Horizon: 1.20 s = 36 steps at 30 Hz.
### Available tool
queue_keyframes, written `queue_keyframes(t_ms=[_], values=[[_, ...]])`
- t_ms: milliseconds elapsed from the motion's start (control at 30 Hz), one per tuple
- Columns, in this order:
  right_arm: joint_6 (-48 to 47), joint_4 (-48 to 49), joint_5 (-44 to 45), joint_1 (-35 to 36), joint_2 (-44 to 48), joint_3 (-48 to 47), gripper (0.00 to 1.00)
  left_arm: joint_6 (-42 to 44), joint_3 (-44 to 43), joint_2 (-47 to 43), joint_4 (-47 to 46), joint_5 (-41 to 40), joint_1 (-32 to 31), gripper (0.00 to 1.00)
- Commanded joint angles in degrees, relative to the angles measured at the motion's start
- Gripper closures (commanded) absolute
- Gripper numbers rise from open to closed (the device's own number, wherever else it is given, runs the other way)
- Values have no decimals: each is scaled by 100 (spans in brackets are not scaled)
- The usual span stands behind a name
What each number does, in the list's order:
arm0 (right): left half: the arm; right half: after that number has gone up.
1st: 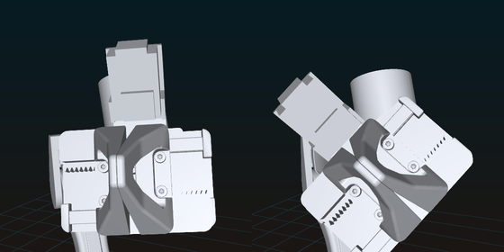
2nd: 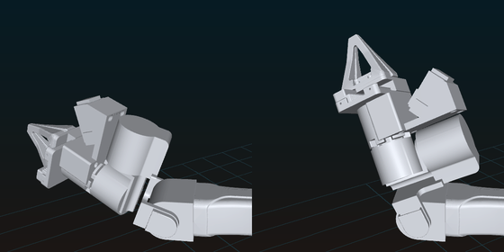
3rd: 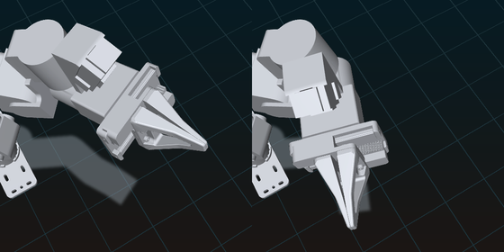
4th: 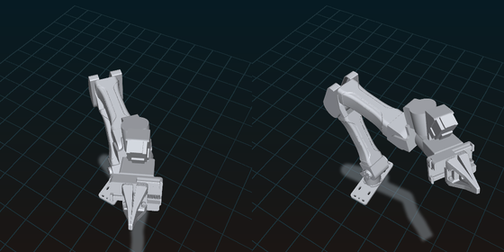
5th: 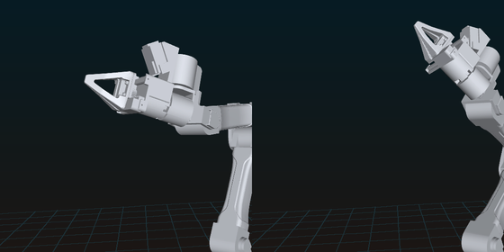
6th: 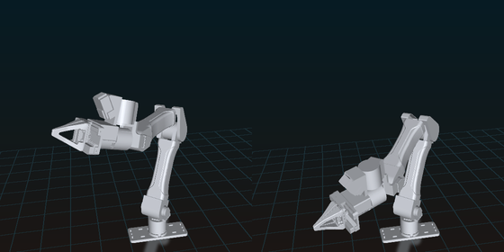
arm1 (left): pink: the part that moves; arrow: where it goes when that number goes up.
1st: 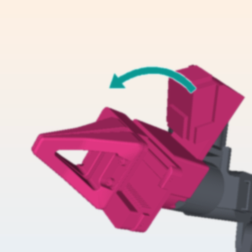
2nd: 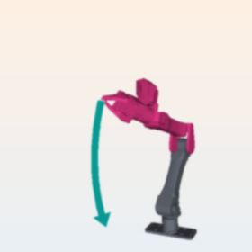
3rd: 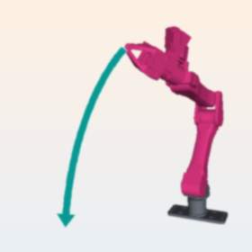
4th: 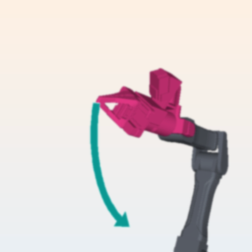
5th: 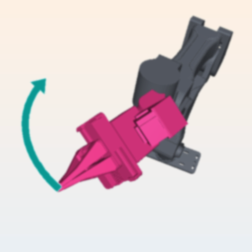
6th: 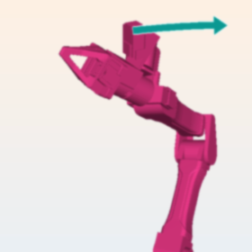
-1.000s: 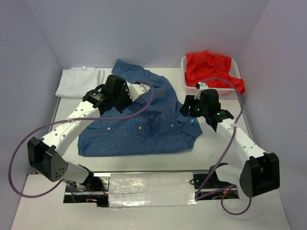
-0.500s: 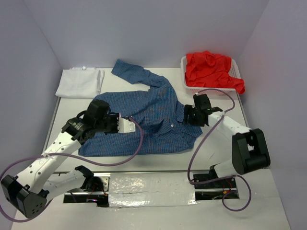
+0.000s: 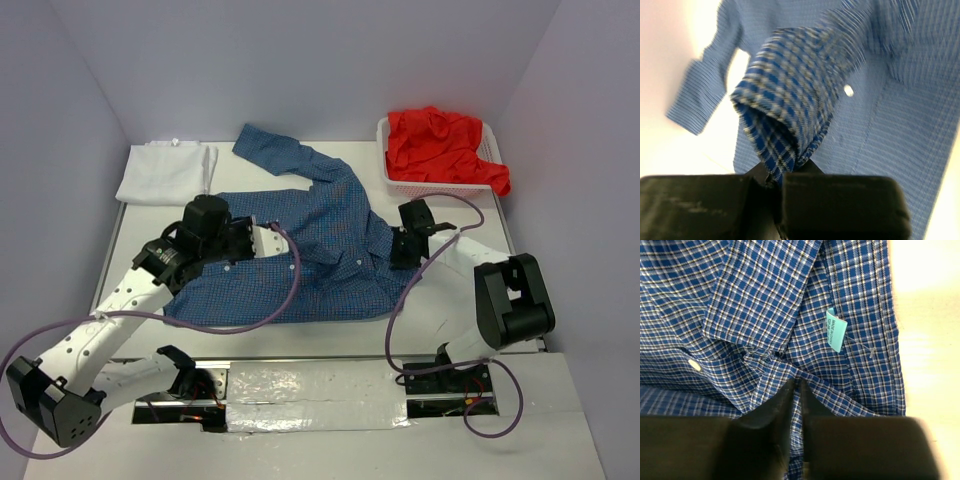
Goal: Fold and stack the long sleeve shirts
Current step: Fold the shirt
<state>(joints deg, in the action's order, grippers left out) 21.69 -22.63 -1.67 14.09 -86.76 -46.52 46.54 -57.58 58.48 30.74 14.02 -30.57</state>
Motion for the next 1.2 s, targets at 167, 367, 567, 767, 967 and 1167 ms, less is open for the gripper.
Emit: queue_keyframes(t_ms=[167,367,567,767,967,1167], values=[[335,22,167,-213,369,-41,100,-295,-964,532,-860,654,-28,100],[388,-83,264,-363,485,-111,100,-524,-1607,876,-921,584,-28,100],[353,-75,194,-503,467,-112,96,27,-1668,946,-1210,14,-11,100],[257,92,-105,-582,537,-111,84,1505,-2054,867,-319,127,-11,100],[-199,-127,-290,-583,642,-524,42,-712,-2758,1436,459,119,-37,100],[-464,-251,-350,-582,1380,-815,36,-2947,-3041,2063,1374,682,-2,100]])
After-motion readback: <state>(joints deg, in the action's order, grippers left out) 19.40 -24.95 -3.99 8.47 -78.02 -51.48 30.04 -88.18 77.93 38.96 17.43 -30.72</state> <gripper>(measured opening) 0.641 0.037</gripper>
